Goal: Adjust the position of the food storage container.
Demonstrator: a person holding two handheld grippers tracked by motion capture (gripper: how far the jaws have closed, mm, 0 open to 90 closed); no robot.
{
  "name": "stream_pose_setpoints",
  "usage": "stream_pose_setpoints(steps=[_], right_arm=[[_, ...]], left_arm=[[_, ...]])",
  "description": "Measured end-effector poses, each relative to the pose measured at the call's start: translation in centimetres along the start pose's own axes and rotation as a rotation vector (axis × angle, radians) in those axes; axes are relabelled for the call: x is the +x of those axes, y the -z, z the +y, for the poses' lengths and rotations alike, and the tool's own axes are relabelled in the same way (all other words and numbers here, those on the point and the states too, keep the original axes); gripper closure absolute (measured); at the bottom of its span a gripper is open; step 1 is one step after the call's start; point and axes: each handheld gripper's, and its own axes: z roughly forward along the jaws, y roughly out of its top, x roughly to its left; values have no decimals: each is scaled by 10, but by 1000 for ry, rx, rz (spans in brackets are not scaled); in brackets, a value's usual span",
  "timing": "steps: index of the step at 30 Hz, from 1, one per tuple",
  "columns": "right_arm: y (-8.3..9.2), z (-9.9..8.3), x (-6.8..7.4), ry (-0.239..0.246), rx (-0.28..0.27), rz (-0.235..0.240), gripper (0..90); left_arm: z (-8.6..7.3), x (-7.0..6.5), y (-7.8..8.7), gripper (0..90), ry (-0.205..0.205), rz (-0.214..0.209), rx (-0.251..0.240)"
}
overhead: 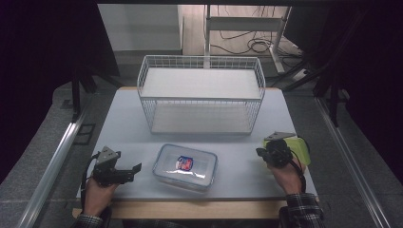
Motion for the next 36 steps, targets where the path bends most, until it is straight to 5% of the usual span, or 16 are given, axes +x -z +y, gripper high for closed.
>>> stream_pose_setpoints(steps=[7, 13, 18, 23, 30, 36], right_arm=[[4, -2, 2, 0, -28, 5, 897], [9, -3, 19, 32, -59, 60, 897], [10, -6, 44, 61, -62, 133, 897], [7, -7, 64, 88, -57, 196, 897], [-4, -5, 97, 135, -21, 290, 896], [-8, -4, 110, 155, -1, 320, 884]], left_arm=[[4, -3, 0, 75, 37, -22, 5], [7, -7, 0, 495, 31, -139, 20], [10, -18, -11, 828, -12, -186, 81], [15, -31, -20, 881, -55, -236, 96], [15, -32, -21, 900, -8, -238, 94], [17, -46, -24, 900, -30, -261, 103]])
